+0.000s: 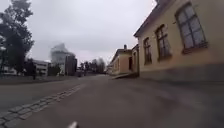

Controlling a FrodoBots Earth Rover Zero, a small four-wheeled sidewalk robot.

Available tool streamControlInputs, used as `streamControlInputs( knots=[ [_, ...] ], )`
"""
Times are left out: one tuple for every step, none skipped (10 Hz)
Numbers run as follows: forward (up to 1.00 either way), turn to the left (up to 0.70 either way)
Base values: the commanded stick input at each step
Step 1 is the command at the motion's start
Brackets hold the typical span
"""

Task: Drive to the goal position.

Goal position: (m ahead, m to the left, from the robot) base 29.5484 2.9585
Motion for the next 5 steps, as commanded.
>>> streamControlInputs(
  knots=[
    [0.7,0.0],
    [0.7,0.0],
    [0.7,0.0],
    [0.7,0.0],
    [0.7,0.0]
  ],
)
